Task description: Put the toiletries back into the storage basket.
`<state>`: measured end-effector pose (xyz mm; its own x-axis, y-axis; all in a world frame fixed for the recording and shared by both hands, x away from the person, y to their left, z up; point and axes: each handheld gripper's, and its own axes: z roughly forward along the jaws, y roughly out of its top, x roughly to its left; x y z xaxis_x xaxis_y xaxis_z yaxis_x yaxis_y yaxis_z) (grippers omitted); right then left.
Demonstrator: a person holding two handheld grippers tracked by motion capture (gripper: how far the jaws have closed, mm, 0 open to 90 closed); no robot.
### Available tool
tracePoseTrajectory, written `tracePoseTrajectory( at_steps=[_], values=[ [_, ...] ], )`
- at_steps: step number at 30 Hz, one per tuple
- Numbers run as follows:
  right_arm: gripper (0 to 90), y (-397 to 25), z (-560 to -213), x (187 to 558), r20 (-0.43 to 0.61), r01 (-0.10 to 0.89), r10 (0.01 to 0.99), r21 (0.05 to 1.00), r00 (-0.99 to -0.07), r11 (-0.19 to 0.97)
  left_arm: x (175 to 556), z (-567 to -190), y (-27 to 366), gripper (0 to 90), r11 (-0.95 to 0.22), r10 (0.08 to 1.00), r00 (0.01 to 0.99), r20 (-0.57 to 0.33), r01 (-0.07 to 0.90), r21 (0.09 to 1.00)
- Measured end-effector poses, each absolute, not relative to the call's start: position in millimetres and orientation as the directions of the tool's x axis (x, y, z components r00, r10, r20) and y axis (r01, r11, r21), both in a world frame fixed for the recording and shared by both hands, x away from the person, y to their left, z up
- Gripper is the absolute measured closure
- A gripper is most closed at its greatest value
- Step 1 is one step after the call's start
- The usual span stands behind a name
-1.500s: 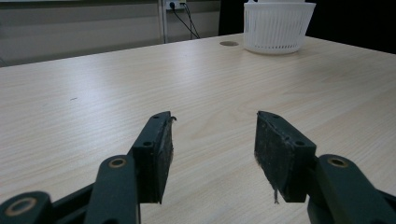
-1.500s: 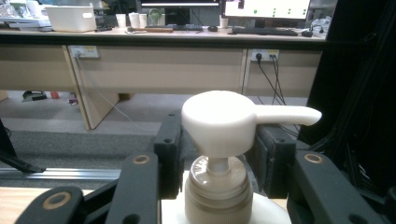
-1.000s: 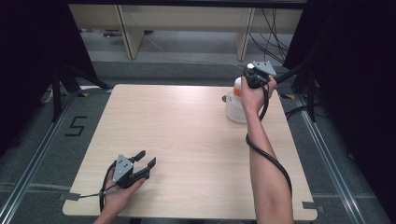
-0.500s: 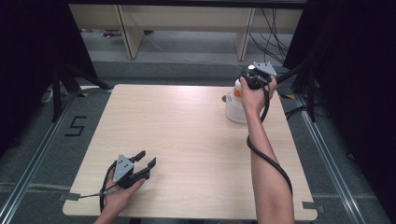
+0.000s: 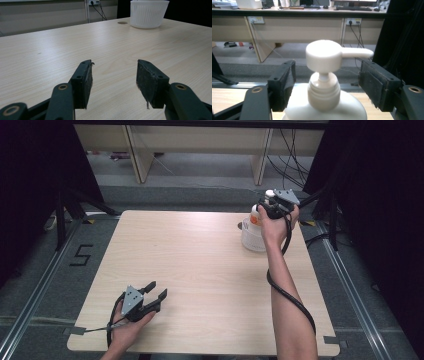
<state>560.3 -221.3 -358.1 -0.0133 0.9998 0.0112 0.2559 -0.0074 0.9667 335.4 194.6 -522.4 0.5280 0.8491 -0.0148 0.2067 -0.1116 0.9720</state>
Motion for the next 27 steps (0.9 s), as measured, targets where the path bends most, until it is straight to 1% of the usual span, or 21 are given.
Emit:
tracePoseTrajectory(
  at_steps=[1,6,7,10,11,12,19,25,27],
  values=[
    [29.7,-222.7,-358.0,556.4,0.008,0.268,1.0,0.963,-0.022,-0.002,335.3,-522.4,194.5,46.0,-0.11,0.849,0.528,-0.015,0.205,0.973],
    [29.4,-223.7,-356.5,547.1,0.022,0.257,0.999,0.966,-0.027,-0.015,335.4,-522.4,194.7,46.0,-0.108,0.85,0.527,-0.018,0.208,0.972],
    [29.0,-225.4,-356.1,543.1,0.02,0.271,0.999,0.962,-0.045,-0.007,335.3,-522.4,194.5,46.0,-0.112,0.85,0.526,-0.013,0.206,0.972],
    [28.9,-226.5,-356.7,538.8,0.012,0.28,0.999,0.96,-0.052,0.003,335.2,-522.5,194.3,46.0,-0.112,0.85,0.527,-0.012,0.203,0.973],
    [28.8,-225.1,-357.4,533.7,0.033,0.288,0.998,0.957,-0.055,-0.016,335.2,-522.5,194.4,46.0,-0.113,0.85,0.527,-0.011,0.203,0.973],
    [28.8,-225.1,-357.4,533.7,0.033,0.288,0.998,0.957,-0.055,-0.016,335.2,-522.5,194.4,46.0,-0.113,0.85,0.527,-0.011,0.203,0.973],
    [28.4,-224.2,-356.1,513.5,-0.006,0.285,0.995,0.958,-0.103,0.036,335.4,-522.6,194.0,46.0,-0.112,0.851,0.525,-0.011,0.202,0.973],
    [28.3,-224.0,-358.7,499.4,-0.004,0.299,0.991,0.953,-0.136,0.045,335.0,-522.5,194.1,46.0,-0.114,0.851,0.526,-0.01,0.202,0.973],
    [28.2,-225.6,-363.1,489.8,0.002,0.313,0.989,0.949,-0.145,0.044,335.0,-522.5,194.1,46.0,-0.114,0.851,0.526,-0.009,0.202,0.973]
  ],
)
